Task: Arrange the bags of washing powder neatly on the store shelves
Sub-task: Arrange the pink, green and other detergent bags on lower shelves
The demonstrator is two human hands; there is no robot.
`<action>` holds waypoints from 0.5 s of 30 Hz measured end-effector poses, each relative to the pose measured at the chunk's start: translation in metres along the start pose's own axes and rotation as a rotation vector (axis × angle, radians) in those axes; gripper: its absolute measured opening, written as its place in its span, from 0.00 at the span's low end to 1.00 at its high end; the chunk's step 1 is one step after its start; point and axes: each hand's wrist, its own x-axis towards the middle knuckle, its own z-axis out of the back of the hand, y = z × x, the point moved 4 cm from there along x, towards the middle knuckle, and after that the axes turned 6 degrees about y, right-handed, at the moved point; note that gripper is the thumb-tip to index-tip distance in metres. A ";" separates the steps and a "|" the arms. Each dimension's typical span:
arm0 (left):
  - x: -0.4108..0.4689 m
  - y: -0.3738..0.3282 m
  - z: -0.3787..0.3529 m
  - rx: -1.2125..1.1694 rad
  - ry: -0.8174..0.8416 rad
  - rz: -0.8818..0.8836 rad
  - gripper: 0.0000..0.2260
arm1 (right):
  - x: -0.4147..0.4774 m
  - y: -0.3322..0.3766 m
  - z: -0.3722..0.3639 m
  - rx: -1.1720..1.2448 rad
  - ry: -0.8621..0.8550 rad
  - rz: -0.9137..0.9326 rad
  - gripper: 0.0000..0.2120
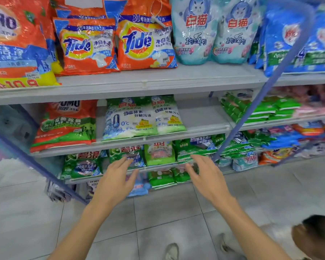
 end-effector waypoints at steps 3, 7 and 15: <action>0.002 -0.034 -0.011 -0.009 0.034 -0.056 0.26 | -0.017 -0.024 0.008 0.036 -0.022 -0.050 0.22; 0.011 -0.092 -0.021 0.002 0.059 -0.172 0.25 | -0.036 -0.064 0.029 0.089 -0.086 -0.128 0.22; 0.041 -0.210 -0.049 0.008 0.076 -0.303 0.26 | -0.045 -0.144 0.088 0.102 -0.170 -0.192 0.19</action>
